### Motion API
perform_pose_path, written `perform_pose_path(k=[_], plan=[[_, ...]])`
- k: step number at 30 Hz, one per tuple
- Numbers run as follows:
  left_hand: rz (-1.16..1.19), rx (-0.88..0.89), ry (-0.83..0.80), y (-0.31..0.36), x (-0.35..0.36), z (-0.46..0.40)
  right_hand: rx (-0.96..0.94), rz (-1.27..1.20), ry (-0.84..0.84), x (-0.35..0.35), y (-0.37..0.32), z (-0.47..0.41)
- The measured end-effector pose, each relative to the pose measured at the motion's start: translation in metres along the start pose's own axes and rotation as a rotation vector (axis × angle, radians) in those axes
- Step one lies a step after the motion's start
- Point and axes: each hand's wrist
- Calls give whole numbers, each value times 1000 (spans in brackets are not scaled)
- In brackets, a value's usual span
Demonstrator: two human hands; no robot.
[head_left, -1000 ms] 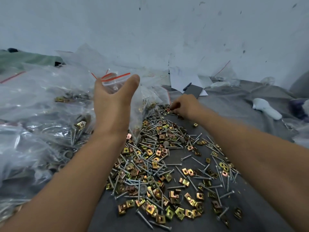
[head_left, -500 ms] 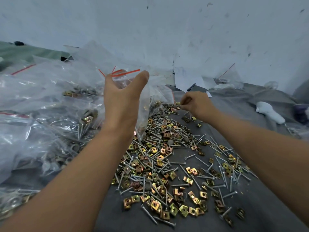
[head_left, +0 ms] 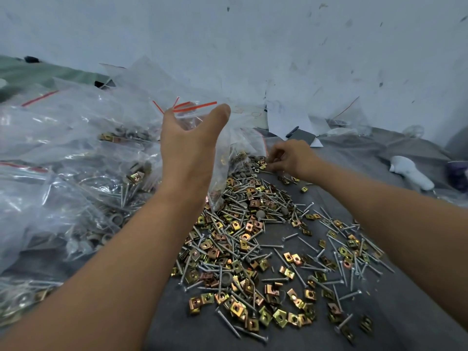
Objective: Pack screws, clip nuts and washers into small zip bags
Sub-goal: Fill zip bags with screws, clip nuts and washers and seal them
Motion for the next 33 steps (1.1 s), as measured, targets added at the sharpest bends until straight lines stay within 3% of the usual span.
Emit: perform_pose_path(k=[4,7,14,33], plan=[[2,0,-7,1,0,0,98,-88,170,-1,14,0],[-7,0,-8,2,-1,0,102,-32,146,2,15,-5],[-13,0,-13,2,-1,-1,-96,105,-7,11,4,-19],[-54,-7,-37,-1,-1,-1,-69,22,270,25,18,-5]])
Point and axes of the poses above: each hand's wrist, its own z-axis away from the middle knuckle, its own x-axis out of the palm, y = z × x, and after that the axes turned 14 degrees about -x, right-handed
